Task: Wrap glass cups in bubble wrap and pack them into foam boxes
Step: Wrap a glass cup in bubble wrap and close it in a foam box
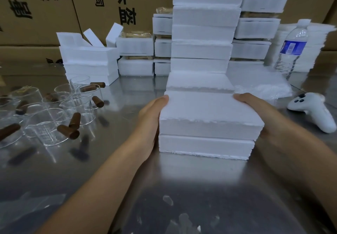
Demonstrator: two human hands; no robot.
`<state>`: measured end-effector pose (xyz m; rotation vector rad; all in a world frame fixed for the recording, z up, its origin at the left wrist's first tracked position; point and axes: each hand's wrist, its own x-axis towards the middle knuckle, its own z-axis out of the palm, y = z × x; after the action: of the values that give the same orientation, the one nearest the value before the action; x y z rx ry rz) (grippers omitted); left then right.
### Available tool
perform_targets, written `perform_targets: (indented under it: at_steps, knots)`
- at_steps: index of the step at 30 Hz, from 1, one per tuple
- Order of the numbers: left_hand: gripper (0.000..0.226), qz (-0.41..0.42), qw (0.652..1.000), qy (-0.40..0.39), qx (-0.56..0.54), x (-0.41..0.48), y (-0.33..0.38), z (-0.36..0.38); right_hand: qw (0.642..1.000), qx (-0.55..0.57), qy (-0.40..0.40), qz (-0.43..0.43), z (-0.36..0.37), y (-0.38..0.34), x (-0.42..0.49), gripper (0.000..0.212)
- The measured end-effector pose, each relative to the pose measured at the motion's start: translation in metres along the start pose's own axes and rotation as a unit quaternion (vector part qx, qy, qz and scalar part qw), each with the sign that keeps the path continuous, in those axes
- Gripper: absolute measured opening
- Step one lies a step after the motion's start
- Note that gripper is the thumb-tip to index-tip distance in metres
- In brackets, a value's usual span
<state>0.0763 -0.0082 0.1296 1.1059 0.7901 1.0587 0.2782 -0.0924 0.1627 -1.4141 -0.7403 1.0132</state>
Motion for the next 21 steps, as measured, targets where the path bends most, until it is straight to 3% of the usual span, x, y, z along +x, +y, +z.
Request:
perform_targets:
  at_steps: [9,14,21]
  knots:
    - [0.023,-0.013,1.0,0.006,-0.014,0.003,0.002,-0.005,1.0,-0.002,-0.004,0.009,-0.006,0.002,0.008,0.031]
    - [0.027,-0.019,1.0,-0.001,-0.016,0.004,0.003,-0.005,0.999,-0.044,-0.018,-0.018,-0.011,-0.001,0.013,0.057]
    - [0.03,-0.027,0.999,0.012,-0.012,0.0,0.005,-0.004,0.997,-0.064,-0.036,-0.014,-0.017,0.003,0.02,0.037]
